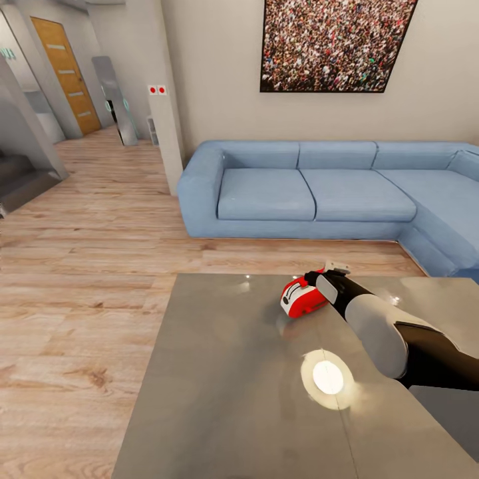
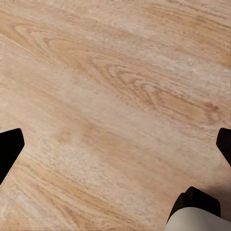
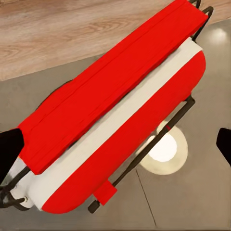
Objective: Turn on the radio receiver that's on the table in the living room.
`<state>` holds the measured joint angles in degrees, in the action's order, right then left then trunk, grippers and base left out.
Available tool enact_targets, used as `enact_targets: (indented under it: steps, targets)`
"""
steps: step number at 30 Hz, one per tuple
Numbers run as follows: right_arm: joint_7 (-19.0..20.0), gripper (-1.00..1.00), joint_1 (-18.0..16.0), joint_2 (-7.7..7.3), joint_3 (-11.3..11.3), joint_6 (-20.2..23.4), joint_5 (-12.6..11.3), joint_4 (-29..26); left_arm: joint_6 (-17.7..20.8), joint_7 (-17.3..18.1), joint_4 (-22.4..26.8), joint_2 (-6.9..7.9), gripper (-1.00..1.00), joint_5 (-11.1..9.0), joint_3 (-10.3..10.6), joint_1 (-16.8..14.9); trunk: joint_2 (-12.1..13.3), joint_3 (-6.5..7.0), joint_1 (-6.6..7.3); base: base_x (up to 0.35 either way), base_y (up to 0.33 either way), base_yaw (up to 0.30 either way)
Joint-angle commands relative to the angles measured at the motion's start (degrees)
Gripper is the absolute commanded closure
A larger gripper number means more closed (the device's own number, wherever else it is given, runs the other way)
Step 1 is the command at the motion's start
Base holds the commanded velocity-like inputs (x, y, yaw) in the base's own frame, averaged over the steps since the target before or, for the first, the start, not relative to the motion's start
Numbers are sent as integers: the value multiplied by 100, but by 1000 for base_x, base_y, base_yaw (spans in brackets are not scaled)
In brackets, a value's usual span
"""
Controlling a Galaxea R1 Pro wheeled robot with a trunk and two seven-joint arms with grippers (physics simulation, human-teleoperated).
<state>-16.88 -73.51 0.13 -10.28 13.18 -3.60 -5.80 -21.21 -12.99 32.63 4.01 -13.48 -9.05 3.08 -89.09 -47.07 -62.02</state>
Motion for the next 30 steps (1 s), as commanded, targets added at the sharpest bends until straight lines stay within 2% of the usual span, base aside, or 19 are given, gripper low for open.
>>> enact_targets:
  steps: [1, 19, 30]
  targets:
    - [0, -100, 2, 3, 0, 0, 0, 0, 2, -1, 3, 1, -100, 0, 0, 0, 0, 0, 0, 0, 228, 0]
    - [45, -100, 3, 5, 4, 2, 5, -5, -5, -19, 6, -3, -100, -1, 0, 0, 0, 0, 0, 0, 33, 0]
    - [70, -100, 3, 13, 63, -8, 18, -331, -6, -19, 6, -5, -100, -2, 0, 0, 0, 0, 0, 0, 0, 0]
